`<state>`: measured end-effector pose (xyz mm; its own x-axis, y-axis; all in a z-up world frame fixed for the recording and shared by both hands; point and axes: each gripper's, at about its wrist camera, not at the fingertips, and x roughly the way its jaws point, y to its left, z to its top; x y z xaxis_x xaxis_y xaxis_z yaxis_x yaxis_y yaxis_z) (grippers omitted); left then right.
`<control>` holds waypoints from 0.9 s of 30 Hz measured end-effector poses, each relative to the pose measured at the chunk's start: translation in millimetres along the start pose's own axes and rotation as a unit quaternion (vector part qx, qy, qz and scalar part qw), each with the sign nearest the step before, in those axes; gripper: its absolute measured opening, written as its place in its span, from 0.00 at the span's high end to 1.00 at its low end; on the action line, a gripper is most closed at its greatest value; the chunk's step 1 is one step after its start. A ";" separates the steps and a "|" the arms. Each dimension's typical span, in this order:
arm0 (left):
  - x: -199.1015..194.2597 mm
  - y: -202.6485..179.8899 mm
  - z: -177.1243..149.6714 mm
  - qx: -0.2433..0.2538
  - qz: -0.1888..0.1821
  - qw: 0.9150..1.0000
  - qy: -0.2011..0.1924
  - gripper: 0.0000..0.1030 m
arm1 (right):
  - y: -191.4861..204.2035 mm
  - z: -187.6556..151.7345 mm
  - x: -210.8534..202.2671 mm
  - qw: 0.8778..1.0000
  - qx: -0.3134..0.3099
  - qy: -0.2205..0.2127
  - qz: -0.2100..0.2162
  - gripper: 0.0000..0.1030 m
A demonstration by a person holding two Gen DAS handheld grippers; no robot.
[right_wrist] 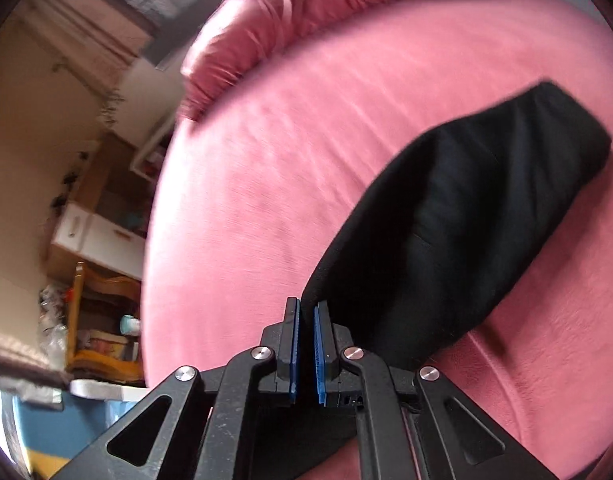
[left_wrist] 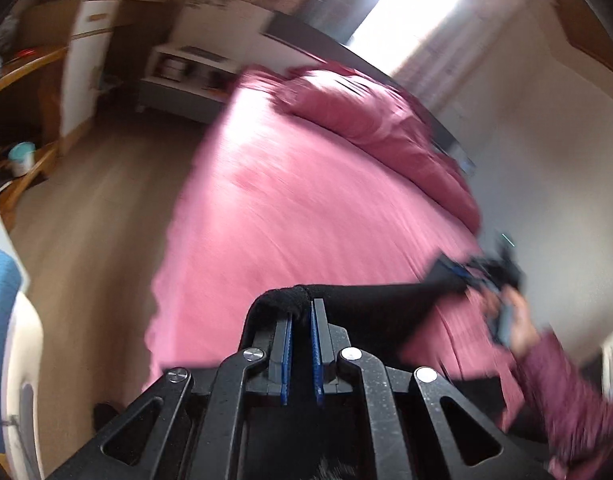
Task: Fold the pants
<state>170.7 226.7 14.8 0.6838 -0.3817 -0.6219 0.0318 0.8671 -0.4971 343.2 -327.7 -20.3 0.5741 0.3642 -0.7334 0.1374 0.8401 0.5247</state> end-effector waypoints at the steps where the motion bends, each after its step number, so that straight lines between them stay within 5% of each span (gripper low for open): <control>1: 6.2 8.4 15.4 -0.015 0.009 1.000 -0.006 0.92 | 2.1 -1.9 -13.5 1.000 -0.004 -0.011 0.016 0.94; 5: 28.5 22.5 54.4 -0.036 0.044 0.998 -0.017 0.92 | 5.0 -29.3 -70.8 0.997 -0.031 -0.042 0.063 0.94; 10: 29.1 12.3 45.6 -0.018 0.034 0.999 -0.030 0.92 | -19.0 -94.1 -121.5 0.994 -0.041 -0.044 0.091 0.94; 19: -14.1 32.5 -56.3 -0.042 0.014 0.999 -0.021 0.92 | -70.6 -213.8 -118.7 0.998 -0.021 0.029 0.044 0.94; 27: -19.3 66.5 -144.8 -0.099 0.043 0.994 0.034 0.92 | -97.9 -262.8 -109.4 0.998 -0.013 0.057 -0.004 0.94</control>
<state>54.0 245.4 -93.9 0.6269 -0.3362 -0.7028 -0.1724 0.8199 -0.5459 54.8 -344.2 -105.0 0.4776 0.3994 -0.7825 0.1196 0.8528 0.5083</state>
